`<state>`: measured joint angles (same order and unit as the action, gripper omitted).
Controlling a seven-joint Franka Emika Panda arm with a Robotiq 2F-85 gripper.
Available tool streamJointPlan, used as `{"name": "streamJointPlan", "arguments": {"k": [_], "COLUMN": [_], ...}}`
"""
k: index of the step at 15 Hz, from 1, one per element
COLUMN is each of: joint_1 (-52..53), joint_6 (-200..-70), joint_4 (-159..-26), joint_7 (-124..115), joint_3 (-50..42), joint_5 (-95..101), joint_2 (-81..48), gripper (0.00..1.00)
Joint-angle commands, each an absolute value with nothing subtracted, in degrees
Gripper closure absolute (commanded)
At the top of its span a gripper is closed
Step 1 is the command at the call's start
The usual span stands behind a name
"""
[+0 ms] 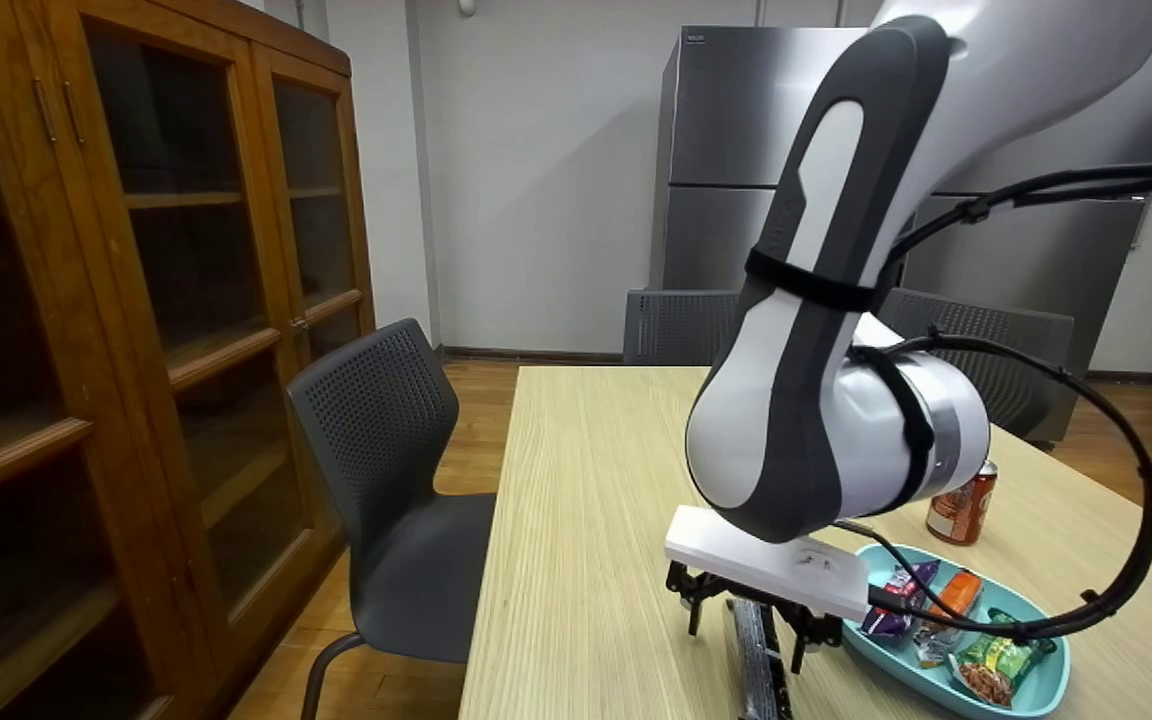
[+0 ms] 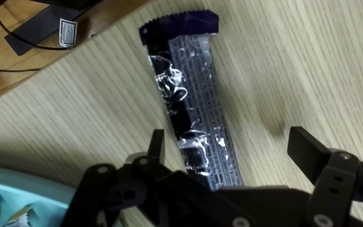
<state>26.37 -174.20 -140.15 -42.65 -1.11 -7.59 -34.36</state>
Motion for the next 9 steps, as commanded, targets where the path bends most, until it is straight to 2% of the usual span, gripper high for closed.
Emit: {"name": "streamJointPlan", "arguments": {"k": [1, 3, 6, 9], "joint_1": [23.3, 22.2, 21.3, 20.9], "joint_6": [-175.2, -175.4, -175.6, -175.3], "joint_4": [-139.1, -138.9, -139.1, -140.0], "joint_7": [-39.9, -39.4, -38.6, -37.7], "joint_3": [1.6, 2.5, 3.1, 3.2], "joint_5": [-9.9, -10.5, -11.3, -11.2], "joint_2": [-35.4, -35.6, -35.0, -33.3], "gripper": [0.25, 0.34, 0.59, 0.79]}}
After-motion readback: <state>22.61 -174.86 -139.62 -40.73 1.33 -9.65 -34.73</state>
